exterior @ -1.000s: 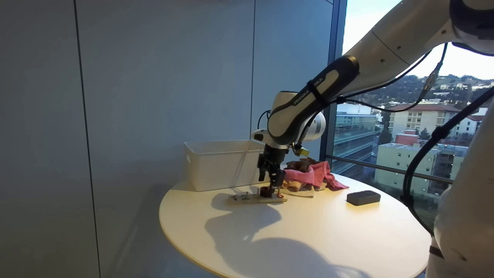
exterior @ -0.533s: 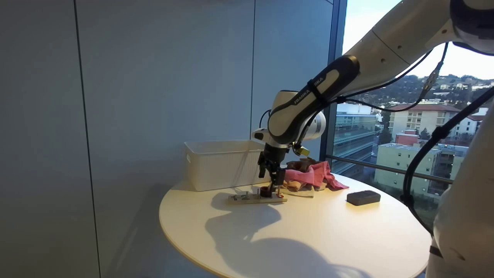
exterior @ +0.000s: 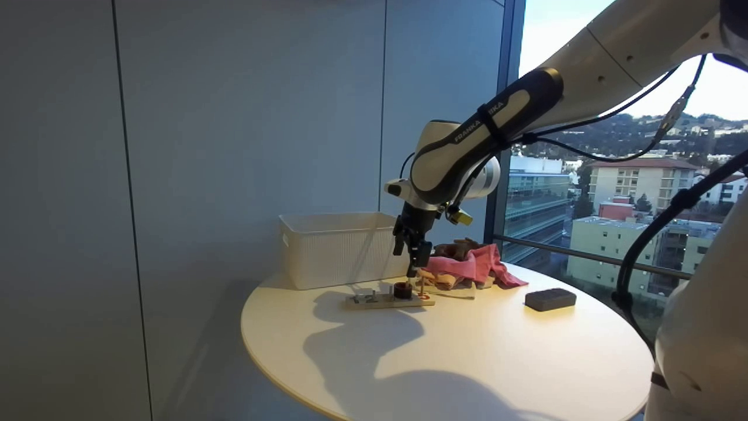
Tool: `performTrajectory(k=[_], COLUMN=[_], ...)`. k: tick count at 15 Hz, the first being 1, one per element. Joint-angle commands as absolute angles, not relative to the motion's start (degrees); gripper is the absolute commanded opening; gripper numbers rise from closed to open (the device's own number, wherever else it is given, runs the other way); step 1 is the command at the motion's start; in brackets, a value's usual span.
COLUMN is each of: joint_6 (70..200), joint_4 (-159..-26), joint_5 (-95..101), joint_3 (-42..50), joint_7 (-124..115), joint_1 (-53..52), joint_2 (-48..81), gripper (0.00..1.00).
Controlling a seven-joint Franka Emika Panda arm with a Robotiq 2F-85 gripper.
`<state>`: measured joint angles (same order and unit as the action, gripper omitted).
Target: Move the rings to the fifth stick, then move them up the line
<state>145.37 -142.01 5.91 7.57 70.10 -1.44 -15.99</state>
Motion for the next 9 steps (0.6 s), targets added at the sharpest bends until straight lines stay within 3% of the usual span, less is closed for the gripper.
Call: performTrajectory(k=[1,9], joint_6=[145.2,145.7], joint_4=[-142.0,-141.6], joint_5=[5.9,5.9], joint_3=[7.4,7.5], joint_7=[69.9,70.5], joint_1=[-1.3,-1.4], joint_2=[-16.0,-14.5], gripper=[1.00,1.00])
